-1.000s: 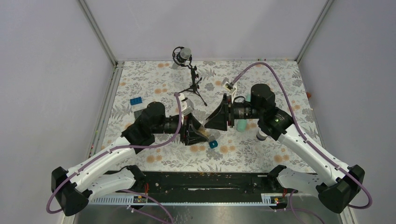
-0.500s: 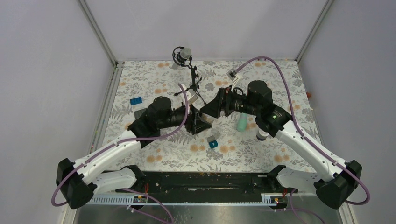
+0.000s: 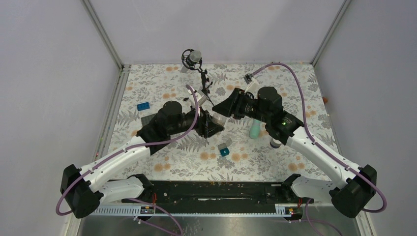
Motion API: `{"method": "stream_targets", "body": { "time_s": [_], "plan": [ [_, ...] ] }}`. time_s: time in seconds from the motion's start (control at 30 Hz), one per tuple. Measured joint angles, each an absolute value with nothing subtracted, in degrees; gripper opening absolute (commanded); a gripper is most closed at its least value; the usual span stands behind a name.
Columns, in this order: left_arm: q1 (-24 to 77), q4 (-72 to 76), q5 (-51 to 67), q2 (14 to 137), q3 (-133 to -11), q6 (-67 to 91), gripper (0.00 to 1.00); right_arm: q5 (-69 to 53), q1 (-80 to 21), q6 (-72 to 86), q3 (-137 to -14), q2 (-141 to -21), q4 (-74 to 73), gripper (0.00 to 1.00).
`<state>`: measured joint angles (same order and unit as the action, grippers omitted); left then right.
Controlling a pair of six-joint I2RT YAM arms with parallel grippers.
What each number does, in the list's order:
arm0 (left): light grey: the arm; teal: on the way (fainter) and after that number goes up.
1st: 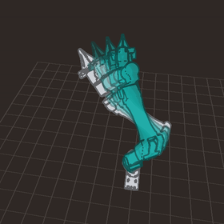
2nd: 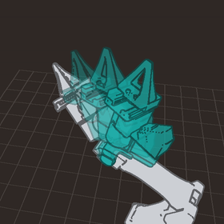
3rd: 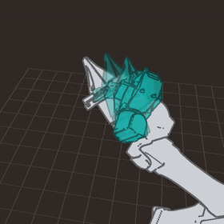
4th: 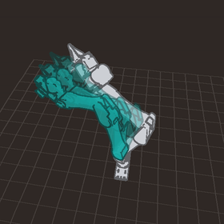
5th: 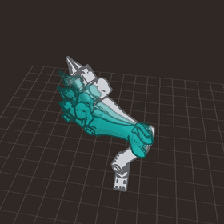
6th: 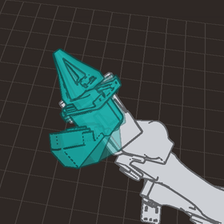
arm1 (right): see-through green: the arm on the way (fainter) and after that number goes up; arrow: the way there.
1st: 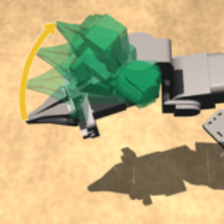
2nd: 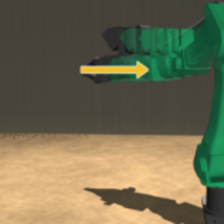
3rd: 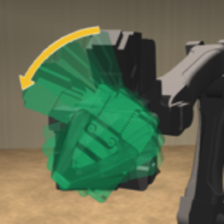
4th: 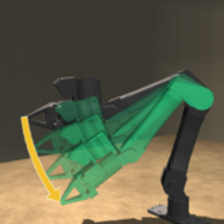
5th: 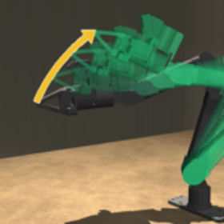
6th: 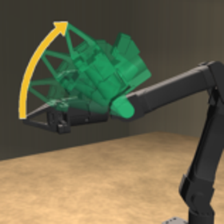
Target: Sort the pills into containers
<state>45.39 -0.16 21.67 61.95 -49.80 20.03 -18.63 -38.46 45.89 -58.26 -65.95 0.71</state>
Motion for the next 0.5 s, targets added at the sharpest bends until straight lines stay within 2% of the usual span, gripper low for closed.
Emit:
{"method": "stream_targets", "body": {
  "time_s": [0.03, 0.13, 0.33, 0.5],
  "plan": [
    [45.4, -0.1, 21.7, 62.0, -49.8, 20.3, 0.0, -18.6, -38.5, 45.9, -58.3, -66.0, 0.8, 0.25],
    [45.4, -0.2, 21.6, 61.9, -49.8, 21.1, 0.0, -18.8, -38.3, 45.3, -58.3, -66.0, 0.8, 0.0],
    [45.5, -0.4, 22.7, 61.9, -49.8, 20.9, 0.0, -22.1, -37.9, 41.2, -58.3, -65.7, 0.7, 0.0],
    [45.6, 0.1, 27.9, 61.8, -49.8, 19.9, 0.0, -32.8, -36.0, 32.9, -56.1, -63.9, 4.1, 0.0]
  ]
}}
